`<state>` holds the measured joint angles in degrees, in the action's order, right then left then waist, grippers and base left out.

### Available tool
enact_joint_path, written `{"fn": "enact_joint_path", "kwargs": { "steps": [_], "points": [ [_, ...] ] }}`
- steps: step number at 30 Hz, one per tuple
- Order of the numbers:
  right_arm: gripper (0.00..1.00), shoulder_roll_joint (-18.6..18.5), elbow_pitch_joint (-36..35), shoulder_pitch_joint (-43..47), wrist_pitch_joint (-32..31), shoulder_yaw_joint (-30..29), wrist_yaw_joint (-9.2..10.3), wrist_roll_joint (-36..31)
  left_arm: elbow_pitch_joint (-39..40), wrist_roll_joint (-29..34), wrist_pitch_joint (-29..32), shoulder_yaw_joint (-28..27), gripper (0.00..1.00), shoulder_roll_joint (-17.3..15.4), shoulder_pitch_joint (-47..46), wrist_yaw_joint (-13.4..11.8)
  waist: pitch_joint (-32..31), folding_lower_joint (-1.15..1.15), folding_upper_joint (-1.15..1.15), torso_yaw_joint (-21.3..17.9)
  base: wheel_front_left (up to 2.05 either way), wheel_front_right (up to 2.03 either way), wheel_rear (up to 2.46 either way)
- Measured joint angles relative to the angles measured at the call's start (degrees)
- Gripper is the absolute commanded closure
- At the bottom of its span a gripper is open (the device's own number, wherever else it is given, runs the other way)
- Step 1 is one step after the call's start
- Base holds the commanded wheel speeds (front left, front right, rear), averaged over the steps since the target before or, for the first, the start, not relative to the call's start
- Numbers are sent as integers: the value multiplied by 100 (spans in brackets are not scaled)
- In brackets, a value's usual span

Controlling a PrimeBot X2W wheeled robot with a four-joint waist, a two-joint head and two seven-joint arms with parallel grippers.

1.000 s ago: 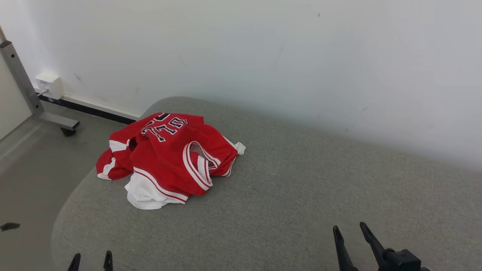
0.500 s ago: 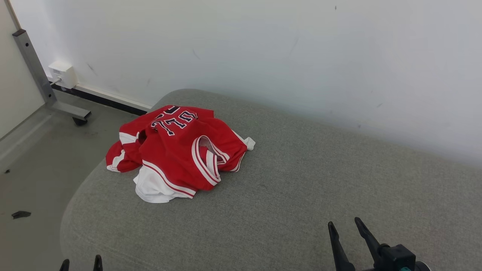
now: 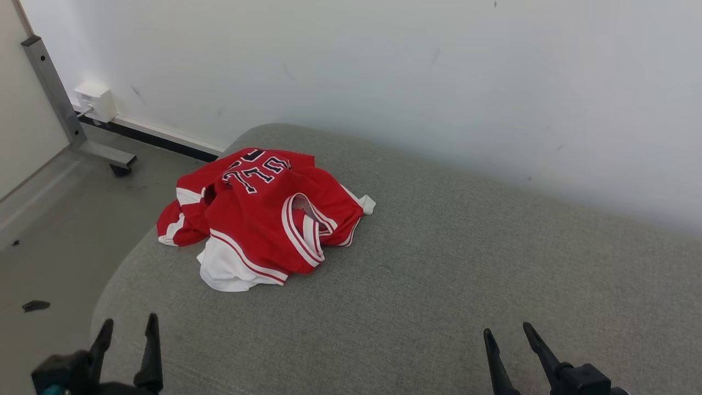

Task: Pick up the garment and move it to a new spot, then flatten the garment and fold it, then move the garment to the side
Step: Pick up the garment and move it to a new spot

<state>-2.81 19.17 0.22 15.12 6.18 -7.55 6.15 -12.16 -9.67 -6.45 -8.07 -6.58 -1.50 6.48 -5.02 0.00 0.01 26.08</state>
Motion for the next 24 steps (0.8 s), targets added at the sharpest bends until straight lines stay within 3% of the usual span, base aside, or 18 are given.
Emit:
{"fn": "enact_joint_path", "kwargs": {
  "steps": [9,16,18,24],
  "points": [
    [0,3,-359,-337,-153,130,0,-359,-537,-916,913,-287,0,-472,-1646,59,426,0,0,-209,0,0,0],
    [0,2,-597,-653,-253,277,0,-483,-1076,-1628,1500,-555,0,-583,-2747,55,1005,1,0,-501,0,0,0],
    [0,3,-655,-766,-258,349,0,-524,-1306,-2101,1793,-801,0,-526,-3101,-57,1215,1,1,-626,0,0,0],
    [0,-1,-708,-1049,-253,578,0,-530,-1669,-2595,2759,-1103,0,-694,-3800,-461,1803,2,1,-1024,0,0,0]
  ]
}}
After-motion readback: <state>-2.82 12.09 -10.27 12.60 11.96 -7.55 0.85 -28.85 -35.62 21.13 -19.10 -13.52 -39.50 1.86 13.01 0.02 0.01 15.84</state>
